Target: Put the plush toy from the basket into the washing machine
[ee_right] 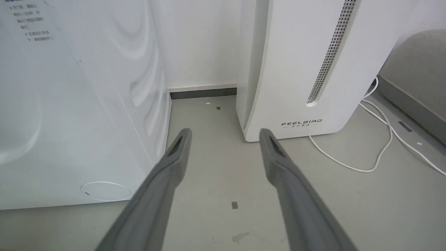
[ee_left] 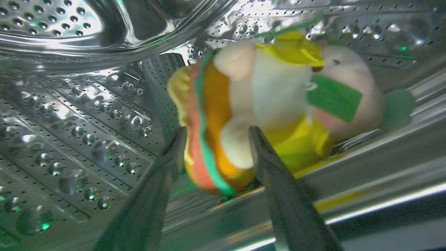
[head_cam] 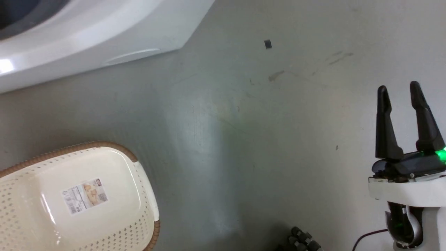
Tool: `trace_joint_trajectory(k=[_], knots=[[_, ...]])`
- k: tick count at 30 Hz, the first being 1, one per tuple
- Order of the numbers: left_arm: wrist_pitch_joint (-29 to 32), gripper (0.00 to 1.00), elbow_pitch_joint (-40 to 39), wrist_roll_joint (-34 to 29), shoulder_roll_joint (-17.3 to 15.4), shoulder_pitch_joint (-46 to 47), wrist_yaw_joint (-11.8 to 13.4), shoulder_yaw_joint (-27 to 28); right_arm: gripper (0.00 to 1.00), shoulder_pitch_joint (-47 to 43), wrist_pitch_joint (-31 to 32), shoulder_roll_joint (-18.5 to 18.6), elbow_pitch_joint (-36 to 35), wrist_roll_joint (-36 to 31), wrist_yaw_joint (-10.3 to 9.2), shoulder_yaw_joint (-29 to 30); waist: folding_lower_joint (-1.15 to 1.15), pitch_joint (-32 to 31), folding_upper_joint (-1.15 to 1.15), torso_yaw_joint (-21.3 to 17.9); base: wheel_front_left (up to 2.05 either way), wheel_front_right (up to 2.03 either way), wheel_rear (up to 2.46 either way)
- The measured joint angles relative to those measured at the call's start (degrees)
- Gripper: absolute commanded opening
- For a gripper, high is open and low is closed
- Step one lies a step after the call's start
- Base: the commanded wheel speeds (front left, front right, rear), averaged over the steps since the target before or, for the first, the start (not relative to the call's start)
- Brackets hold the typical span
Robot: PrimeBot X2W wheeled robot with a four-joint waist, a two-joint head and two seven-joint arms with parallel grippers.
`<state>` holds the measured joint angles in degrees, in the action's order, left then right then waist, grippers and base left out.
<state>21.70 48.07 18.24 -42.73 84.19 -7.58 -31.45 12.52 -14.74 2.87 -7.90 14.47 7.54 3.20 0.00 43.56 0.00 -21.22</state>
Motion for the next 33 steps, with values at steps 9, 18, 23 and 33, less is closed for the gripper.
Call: trace_joint_trajectory(k=[9,18,23,33], knots=[[-11.8,1.00,4.8,5.3,5.7,-9.0,0.0,-0.6,1.00,-0.4,0.0,0.0,0.7,-3.9,0.00,3.0,0.00,-8.4,0.00,2.8,0.00,0.00,0.00],[-28.0,1.00,6.4,10.2,11.9,-22.0,2.0,1.9,1.00,-4.3,0.0,0.0,0.7,-7.6,0.00,5.6,-0.01,-21.4,0.00,7.7,0.00,0.00,0.00],[-35.1,1.00,2.5,14.2,14.9,-31.0,4.8,5.4,1.00,-7.2,0.0,0.0,0.8,-8.5,0.00,6.7,-0.01,-28.1,0.00,10.4,0.00,0.00,0.00],[-36.4,1.00,-21.3,15.1,16.1,-54.8,12.0,11.8,1.00,-11.9,0.0,0.0,1.3,-8.5,0.00,7.0,-0.02,-37.6,0.00,15.7,0.00,0.00,0.00]])
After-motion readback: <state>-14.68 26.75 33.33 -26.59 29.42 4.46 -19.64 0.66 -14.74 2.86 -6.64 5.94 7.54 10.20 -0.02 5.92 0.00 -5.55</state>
